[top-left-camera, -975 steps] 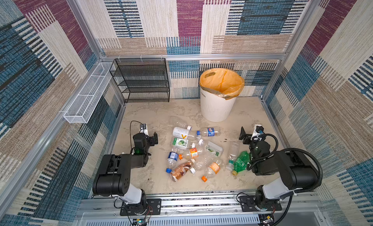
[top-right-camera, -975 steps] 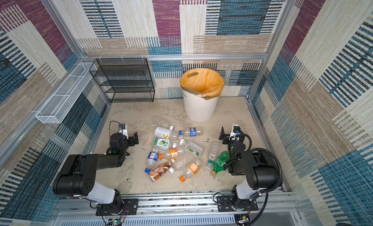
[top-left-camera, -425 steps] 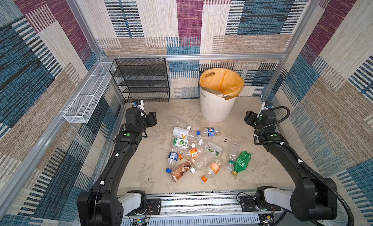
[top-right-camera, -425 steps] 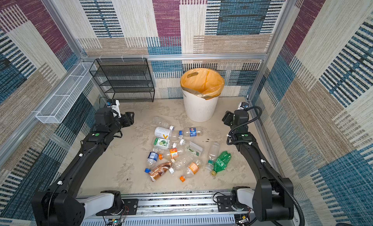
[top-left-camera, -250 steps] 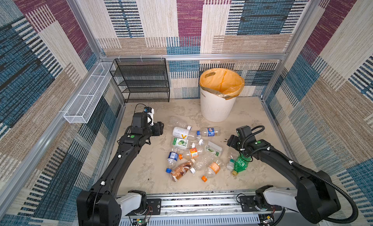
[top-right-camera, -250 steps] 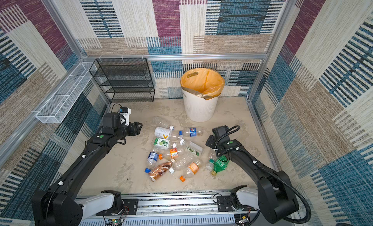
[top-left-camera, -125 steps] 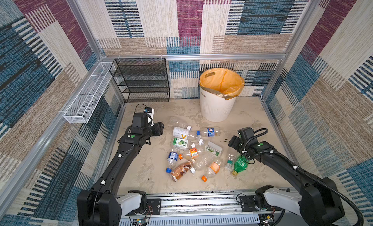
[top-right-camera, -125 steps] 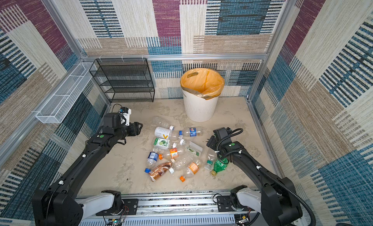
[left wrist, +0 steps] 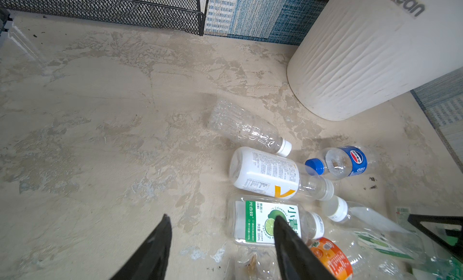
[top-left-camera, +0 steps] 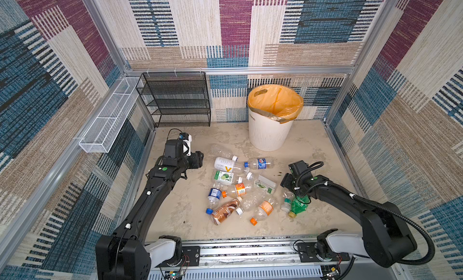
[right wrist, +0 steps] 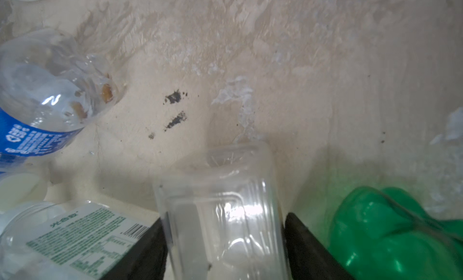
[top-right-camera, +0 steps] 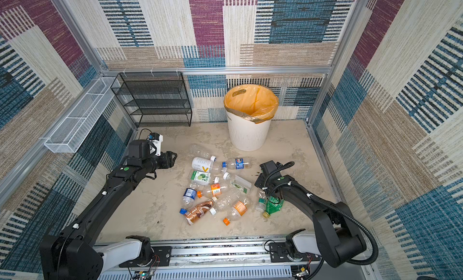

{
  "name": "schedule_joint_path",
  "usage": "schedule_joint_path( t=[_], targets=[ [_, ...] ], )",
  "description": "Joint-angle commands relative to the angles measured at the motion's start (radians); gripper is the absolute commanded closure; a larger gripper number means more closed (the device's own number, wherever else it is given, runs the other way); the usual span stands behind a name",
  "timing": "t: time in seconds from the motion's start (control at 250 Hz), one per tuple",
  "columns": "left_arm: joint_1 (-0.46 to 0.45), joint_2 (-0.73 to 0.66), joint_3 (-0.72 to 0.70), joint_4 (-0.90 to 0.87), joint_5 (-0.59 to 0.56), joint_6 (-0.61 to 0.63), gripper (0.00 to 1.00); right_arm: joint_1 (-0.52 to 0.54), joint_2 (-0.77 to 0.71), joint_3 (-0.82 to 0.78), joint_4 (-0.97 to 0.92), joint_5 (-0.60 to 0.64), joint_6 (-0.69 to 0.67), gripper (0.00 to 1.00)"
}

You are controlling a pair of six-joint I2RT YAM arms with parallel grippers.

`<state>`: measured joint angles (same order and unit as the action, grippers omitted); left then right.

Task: Throw the plastic bottles in the bin
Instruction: Pick up the plastic bottle from the middle-right of the table, then throw the plastic bottle into the trash bin.

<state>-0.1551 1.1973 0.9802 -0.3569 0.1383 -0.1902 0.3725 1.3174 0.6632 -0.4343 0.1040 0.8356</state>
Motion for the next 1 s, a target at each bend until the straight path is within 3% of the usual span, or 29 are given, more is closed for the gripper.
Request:
schedule_joint_path(
  t=[0.0,0.256,0.548,0.692,0.8,0.94,0.996],
  targets=[
    [0.0,-0.001,0.0,-0.01,-0.002,0.025,0.34,0.001,0.013,0.015,0.038,0.046,0.008,0.35],
    [0.001,0.005,0.003,-0.011,0.003,0.025,0.34,-0.028,-0.096,0.051,0.039,0.036,0.053,0.49],
    [0.001,0.012,0.004,-0.002,0.027,0.018,0.34,-0.345,-0.327,0.067,-0.089,0.024,-0.131,0.51],
    [0.0,0.019,0.011,-0.002,0.041,0.014,0.35,-0.392,-0.31,0.078,-0.056,-0.067,-0.195,0.52],
    [0.001,0.021,0.012,0.002,0.045,0.012,0.35,-0.392,-0.143,0.417,-0.037,-0.131,-0.268,0.54],
    [0.0,0.008,0.011,-0.005,0.05,0.013,0.35,-0.392,0.147,1.135,-0.024,-0.337,-0.263,0.53],
    [0.0,0.001,0.011,-0.007,0.049,0.01,0.35,-0.391,0.333,1.483,-0.079,-0.429,-0.238,0.46]
  ],
)
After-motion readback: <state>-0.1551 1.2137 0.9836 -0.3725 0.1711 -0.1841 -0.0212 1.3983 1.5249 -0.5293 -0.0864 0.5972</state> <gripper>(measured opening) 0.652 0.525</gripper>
